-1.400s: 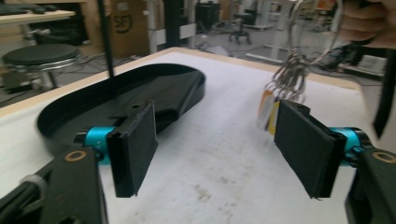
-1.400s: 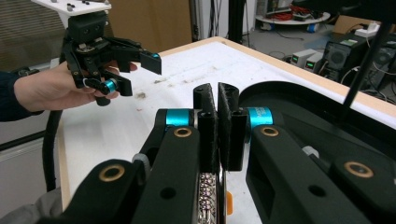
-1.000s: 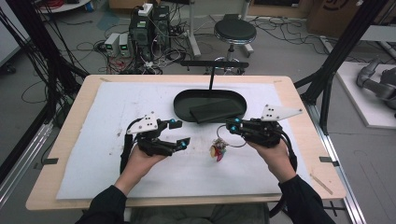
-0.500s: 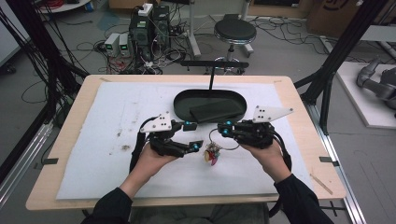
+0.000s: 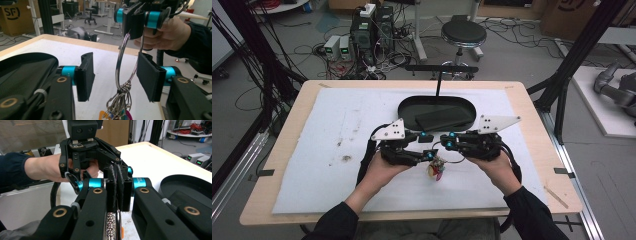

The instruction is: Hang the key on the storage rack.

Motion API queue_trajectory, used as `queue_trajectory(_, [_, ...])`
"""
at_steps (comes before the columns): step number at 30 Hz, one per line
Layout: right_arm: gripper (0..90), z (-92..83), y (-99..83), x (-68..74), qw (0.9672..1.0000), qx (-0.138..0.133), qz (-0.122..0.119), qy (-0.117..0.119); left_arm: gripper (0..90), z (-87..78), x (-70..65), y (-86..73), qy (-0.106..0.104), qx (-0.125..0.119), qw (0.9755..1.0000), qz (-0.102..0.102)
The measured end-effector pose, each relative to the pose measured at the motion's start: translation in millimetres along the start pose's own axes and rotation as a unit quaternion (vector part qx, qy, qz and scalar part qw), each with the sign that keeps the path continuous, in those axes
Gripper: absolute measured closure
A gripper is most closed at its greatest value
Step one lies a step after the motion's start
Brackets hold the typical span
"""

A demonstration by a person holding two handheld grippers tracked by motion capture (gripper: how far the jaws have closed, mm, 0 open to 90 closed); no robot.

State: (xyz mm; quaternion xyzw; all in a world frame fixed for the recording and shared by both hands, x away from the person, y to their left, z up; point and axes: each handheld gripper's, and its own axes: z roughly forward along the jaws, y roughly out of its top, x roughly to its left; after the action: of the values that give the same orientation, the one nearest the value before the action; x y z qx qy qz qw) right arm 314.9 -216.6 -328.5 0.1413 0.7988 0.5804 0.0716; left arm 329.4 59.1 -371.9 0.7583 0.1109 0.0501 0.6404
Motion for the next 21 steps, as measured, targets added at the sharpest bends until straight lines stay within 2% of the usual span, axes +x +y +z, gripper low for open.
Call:
queue_trajectory(12, [87.3,0.4,-0.1,1.3,1.0000,0.003,-0.003,0.006,75.4,3.7,-3.3,-0.5,-0.005,0.011,0.9996,0.025])
queue_trajectory(21, [87.2,1.3,-0.3,0.9,1.0000,0.004,-0.002,0.008,85.2,3.1,-4.2,-0.7,-0.007,0.011,0.9994,0.033])
